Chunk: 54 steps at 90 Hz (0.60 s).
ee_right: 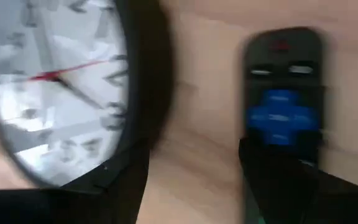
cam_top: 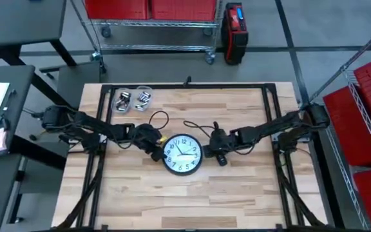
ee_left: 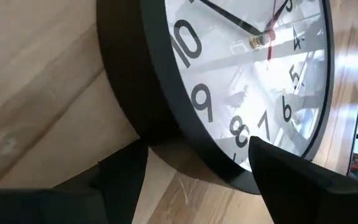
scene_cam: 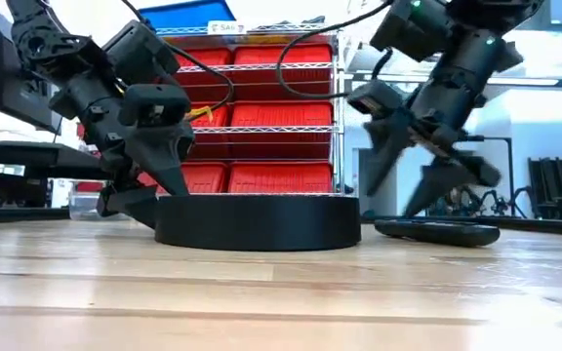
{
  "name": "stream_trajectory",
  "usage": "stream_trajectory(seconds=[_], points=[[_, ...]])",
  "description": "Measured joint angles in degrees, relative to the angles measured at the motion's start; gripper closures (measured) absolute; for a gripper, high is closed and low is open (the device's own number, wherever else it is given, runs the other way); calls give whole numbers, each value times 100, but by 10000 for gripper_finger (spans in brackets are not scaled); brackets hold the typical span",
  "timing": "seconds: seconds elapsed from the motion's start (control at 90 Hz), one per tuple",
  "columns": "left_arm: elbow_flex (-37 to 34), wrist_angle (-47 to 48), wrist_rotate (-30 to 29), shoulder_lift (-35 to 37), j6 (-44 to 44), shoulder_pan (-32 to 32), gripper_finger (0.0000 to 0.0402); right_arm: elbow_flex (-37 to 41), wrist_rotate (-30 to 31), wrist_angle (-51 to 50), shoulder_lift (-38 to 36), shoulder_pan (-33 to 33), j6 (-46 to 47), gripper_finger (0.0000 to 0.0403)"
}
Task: Insert battery
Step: Insert the silver battery into the wall clock battery compartment
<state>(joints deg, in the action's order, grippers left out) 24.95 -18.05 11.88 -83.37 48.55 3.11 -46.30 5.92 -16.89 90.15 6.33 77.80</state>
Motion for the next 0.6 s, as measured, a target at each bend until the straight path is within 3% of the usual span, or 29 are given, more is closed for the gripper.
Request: stream_trajectory(seconds=[0.233, 0.6], points=[[-2, 7, 0, 0, -9, 0, 146, -20, 47, 369, -3, -5, 82, 163], [-7, 7, 0, 0, 84, 0, 146, -24, -51, -1451, -3, -27, 177, 163]])
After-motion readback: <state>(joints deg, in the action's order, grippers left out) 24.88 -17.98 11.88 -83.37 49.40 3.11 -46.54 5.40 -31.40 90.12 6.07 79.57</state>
